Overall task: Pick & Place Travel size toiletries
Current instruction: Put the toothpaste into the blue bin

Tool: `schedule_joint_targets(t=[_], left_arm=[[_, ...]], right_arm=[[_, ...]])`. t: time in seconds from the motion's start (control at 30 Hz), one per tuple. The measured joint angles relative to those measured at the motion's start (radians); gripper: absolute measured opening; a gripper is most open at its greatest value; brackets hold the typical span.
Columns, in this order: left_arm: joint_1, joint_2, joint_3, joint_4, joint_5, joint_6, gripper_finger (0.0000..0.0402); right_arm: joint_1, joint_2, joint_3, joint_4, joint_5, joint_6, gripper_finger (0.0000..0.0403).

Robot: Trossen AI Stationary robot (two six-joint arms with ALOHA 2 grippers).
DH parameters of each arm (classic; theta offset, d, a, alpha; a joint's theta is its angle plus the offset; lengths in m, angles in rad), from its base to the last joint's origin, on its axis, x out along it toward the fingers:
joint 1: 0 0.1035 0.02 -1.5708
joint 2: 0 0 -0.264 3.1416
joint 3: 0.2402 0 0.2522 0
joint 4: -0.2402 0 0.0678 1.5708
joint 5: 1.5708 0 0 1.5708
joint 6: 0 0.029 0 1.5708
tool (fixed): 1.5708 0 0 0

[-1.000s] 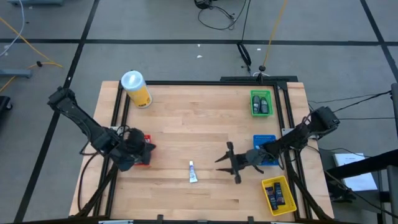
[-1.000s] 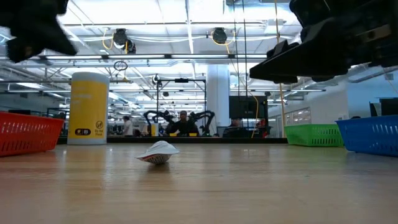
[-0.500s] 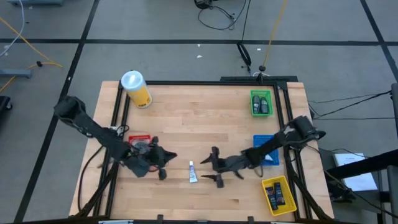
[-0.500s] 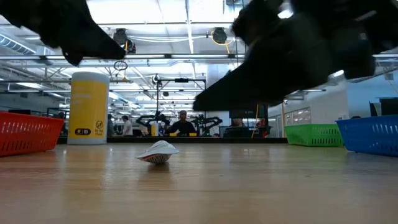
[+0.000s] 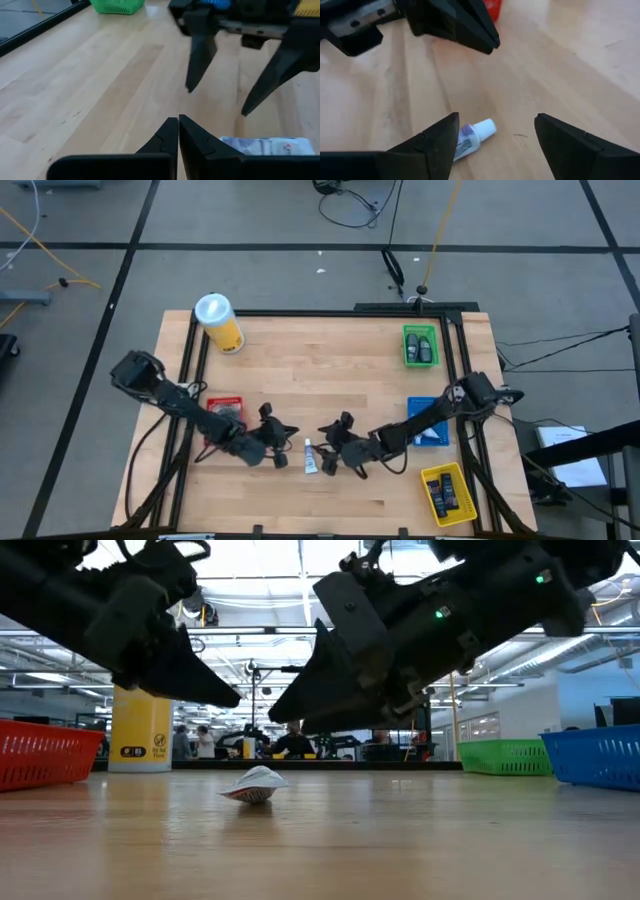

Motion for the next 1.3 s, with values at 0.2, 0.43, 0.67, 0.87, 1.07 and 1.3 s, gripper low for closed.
schedule_joint_targets(t=[0.2,0.43,0.67,0.87,1.07,1.3], left_arm=[[0.029,0.003,0.000,0.001,0.000,-0.001,0.0021],[0.054,0.003,0.000,-0.001,0.121,0.013,0.0021],[0.073,0.037,0.000,0.046,0.545,0.143,0.0021],[0.073,0.123,0.001,0.184,0.601,0.229,0.0021],[0.091,0.168,0.014,0.188,0.599,0.236,0.0021],[0.121,0.177,0.023,0.180,0.601,0.208,0.0021]], right_arm=[[0.014,0.016,-0.003,0.007,0.106,-0.006,0.0243],[-0.024,0.031,-0.005,0.006,-0.161,-0.173,0.0242],[0.004,0.063,-0.007,0.071,-0.201,-0.302,0.0253],[0.001,0.085,-0.008,0.073,-0.230,-0.247,0.0293],[0.001,0.082,-0.034,0.078,-0.239,-0.168,0.0310],[0.003,0.079,-0.055,0.101,-0.245,-0.328,0.0297]])
